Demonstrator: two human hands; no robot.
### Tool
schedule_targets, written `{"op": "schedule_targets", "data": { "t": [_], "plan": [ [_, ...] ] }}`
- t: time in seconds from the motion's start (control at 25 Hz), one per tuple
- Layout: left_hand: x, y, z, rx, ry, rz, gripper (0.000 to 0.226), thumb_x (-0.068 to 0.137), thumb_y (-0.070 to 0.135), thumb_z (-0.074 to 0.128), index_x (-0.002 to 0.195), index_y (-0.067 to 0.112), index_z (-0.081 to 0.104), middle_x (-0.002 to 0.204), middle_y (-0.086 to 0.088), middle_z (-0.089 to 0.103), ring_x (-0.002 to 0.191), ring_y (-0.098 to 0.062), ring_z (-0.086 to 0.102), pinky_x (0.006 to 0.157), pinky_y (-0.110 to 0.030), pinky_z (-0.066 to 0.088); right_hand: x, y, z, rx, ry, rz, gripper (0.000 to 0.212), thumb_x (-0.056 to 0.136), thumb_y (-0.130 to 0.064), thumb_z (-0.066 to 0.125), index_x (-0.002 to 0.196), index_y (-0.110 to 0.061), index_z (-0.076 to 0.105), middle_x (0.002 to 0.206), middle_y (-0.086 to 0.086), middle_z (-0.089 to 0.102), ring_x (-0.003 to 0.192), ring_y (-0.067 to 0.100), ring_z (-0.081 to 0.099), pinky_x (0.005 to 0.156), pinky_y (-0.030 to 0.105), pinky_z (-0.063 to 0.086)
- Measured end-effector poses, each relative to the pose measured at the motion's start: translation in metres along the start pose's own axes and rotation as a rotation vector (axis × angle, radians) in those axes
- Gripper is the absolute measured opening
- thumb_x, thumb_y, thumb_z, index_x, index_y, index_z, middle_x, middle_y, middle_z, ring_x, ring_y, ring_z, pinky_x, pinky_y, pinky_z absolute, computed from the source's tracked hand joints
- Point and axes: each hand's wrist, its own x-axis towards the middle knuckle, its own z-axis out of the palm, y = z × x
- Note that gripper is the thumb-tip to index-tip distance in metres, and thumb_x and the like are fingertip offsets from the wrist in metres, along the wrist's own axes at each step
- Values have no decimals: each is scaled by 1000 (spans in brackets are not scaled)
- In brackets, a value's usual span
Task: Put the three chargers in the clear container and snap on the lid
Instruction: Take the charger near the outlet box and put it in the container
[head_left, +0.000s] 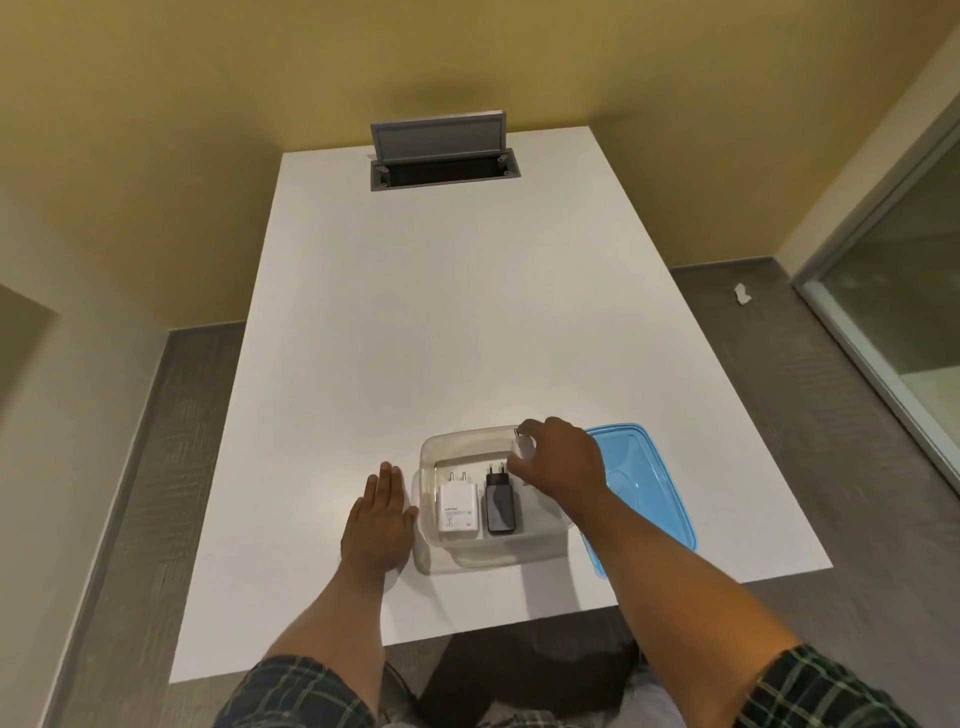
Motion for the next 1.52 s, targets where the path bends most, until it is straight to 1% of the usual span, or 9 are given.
{"op": "schedule_targets", "data": {
  "t": [0.16, 0.32, 0.44, 0.84, 1.12, 1.24, 1.32, 1.4, 1.52],
  "plan": [
    [-3, 1, -2, 29, -49, 8, 66, 109, 35, 22, 160, 6, -8, 169, -11, -13, 158, -29, -4, 127, -40, 13, -12, 1, 13, -173, -102, -54, 30, 78, -43, 60, 99, -22, 68, 90, 2, 66, 83, 27, 67, 62, 27, 37],
    [-5, 3, -5, 42, -104, -3, 67, 109, 36, 21, 159, 4, -12, 168, -12, -18, 157, -31, -8, 128, -42, 11, -11, -8, 19, -322, -216, -60, 18, 83, -21, 61, 99, -15, 69, 94, 5, 70, 86, 27, 68, 62, 27, 39],
    [-4, 4, -6, 23, -146, -13, 69, 109, 39, 20, 159, 7, -15, 167, -10, -22, 157, -29, -13, 128, -43, 8, -9, -15, 20, -353, -293, -49, 22, 85, -12, 58, 105, -14, 67, 101, 6, 70, 93, 27, 68, 63, 29, 42],
    [-5, 4, -2, -8, -156, -14, 69, 108, 40, 20, 158, 9, -17, 167, -7, -24, 156, -28, -15, 128, -45, 6, -2, -15, 31, -315, -362, 4, 31, 85, -14, 60, 115, -13, 64, 113, 8, 68, 105, 28, 66, 77, 35, 53],
    [-10, 8, -6, -3, -114, -12, 69, 108, 37, 24, 159, 7, -11, 168, -10, -18, 157, -30, -9, 128, -44, 9, -3, -15, 36, -328, -363, -10, 30, 88, -19, 60, 118, -15, 65, 117, 9, 66, 108, 26, 64, 77, 34, 52],
    [-11, 11, -13, -49, -68, -30, 66, 107, 31, 32, 161, 8, 1, 170, -8, -7, 158, -27, 1, 126, -43, 18, -3, -17, 33, -340, -375, -13, 29, 83, -20, 63, 112, -18, 68, 110, 5, 69, 104, 25, 66, 73, 32, 48],
    [-11, 14, -22, -132, 27, -98, 56, 104, 24, 38, 158, 11, 26, 169, -6, 18, 154, -26, 25, 118, -42, 32, -3, -21, 27, -361, -341, -43, 26, 79, -19, 64, 104, -19, 70, 101, 3, 71, 96, 25, 69, 68, 30, 44],
    [-8, 19, -35, -240, 183, -183, 43, 100, 21, 42, 141, 14, 50, 150, -7, 49, 134, -31, 52, 106, -41, 43, 0, -25, 18, -351, -260, -92, 21, 77, -15, 64, 97, -18, 70, 93, 3, 72, 88, 27, 70, 64, 27, 41],
    [2, 42, -60, -331, 453, -217, 29, 97, 19, 47, 120, 13, 63, 117, -11, 66, 105, -36, 65, 91, -45, 50, 2, -23, -2, -298, -62, -132, 7, 77, -12, 62, 77, -17, 67, 75, 3, 70, 63, 26, 62, 55, 24, 29]
  ]
}}
